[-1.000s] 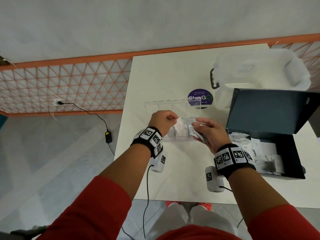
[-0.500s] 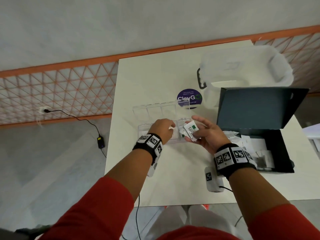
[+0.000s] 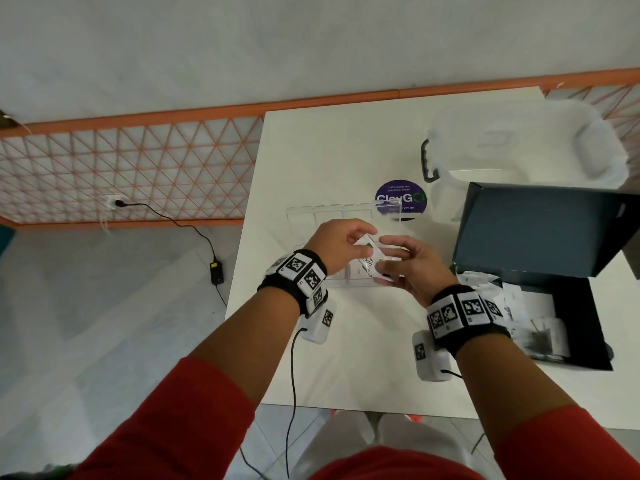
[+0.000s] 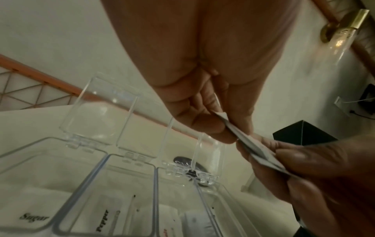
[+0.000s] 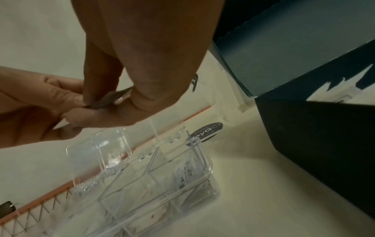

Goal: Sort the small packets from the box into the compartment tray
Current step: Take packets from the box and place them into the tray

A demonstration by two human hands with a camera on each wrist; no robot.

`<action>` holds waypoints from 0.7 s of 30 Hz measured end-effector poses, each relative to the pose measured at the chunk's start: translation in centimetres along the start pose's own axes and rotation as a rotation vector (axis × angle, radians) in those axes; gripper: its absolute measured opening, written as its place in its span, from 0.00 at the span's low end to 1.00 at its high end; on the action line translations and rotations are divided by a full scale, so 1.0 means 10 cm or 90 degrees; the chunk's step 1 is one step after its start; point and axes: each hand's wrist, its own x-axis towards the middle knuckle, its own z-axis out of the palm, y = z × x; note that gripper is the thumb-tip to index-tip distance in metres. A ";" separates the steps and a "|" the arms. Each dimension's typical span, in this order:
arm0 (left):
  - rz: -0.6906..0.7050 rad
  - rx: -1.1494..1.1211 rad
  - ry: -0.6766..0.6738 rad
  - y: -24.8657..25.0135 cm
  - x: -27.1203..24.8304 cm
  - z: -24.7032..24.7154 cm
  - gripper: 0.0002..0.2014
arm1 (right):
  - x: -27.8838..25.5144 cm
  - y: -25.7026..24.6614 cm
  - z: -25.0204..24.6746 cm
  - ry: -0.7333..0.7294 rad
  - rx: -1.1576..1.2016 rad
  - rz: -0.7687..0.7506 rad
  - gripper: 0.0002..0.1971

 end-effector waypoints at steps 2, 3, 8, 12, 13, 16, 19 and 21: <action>-0.015 0.005 0.026 -0.01 0.03 -0.03 0.14 | 0.01 0.00 -0.03 0.009 0.006 -0.005 0.24; -0.020 0.009 0.039 -0.01 0.05 -0.04 0.13 | 0.01 0.00 -0.06 0.016 0.007 -0.007 0.24; -0.057 -0.034 0.110 0.00 0.12 -0.01 0.09 | 0.01 0.00 -0.20 0.079 0.022 -0.017 0.20; -0.068 -0.041 0.120 0.03 0.17 0.11 0.10 | 0.02 -0.03 -0.32 0.146 0.036 -0.024 0.16; -0.070 -0.040 0.118 0.03 0.18 0.14 0.09 | 0.02 -0.04 -0.34 0.153 0.038 -0.021 0.15; -0.067 -0.039 0.091 0.03 0.21 0.23 0.16 | 0.03 -0.06 -0.40 0.157 0.037 -0.016 0.13; -0.073 -0.009 0.063 0.06 0.25 0.32 0.22 | 0.05 -0.07 -0.47 0.158 0.011 -0.014 0.11; -0.069 0.023 0.047 0.05 0.27 0.38 0.19 | 0.06 -0.07 -0.50 0.161 -0.003 -0.017 0.09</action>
